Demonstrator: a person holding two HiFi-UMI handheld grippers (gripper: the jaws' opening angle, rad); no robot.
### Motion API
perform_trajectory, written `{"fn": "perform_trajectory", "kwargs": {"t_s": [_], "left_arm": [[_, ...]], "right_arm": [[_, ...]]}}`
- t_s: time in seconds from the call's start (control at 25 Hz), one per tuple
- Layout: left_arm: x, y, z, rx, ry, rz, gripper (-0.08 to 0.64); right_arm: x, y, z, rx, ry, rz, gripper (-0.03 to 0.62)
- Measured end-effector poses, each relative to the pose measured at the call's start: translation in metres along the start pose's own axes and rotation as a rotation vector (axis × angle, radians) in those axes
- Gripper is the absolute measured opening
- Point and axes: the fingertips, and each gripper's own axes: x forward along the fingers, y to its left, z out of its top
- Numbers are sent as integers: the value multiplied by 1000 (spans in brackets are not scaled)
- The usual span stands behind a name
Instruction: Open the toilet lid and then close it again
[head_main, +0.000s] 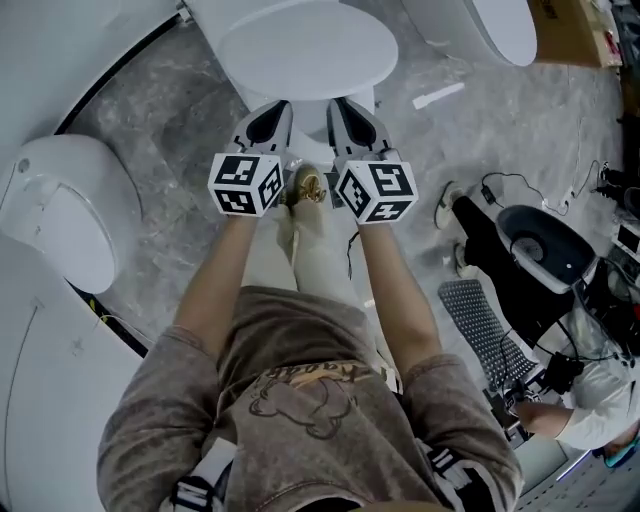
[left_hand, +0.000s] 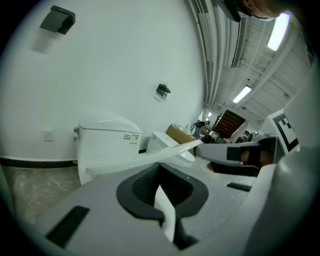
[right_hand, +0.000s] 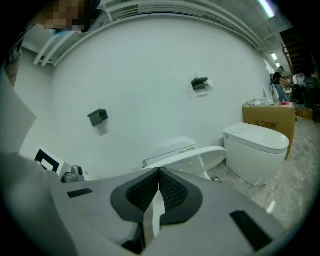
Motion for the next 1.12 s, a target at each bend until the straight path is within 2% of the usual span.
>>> {"fn": "perform_trajectory", "kwargs": {"t_s": [0.36, 0.68, 1.12], "left_arm": [[3, 26, 63, 1, -31, 94, 9], [26, 68, 114, -21, -61, 199, 9], [61, 119, 163, -16, -61, 266, 9]], "right_arm": [[41, 21, 63, -45, 9, 100, 26], [107, 34, 108, -89, 33, 219, 26], [185, 42, 151, -162, 65, 333, 26]]}}
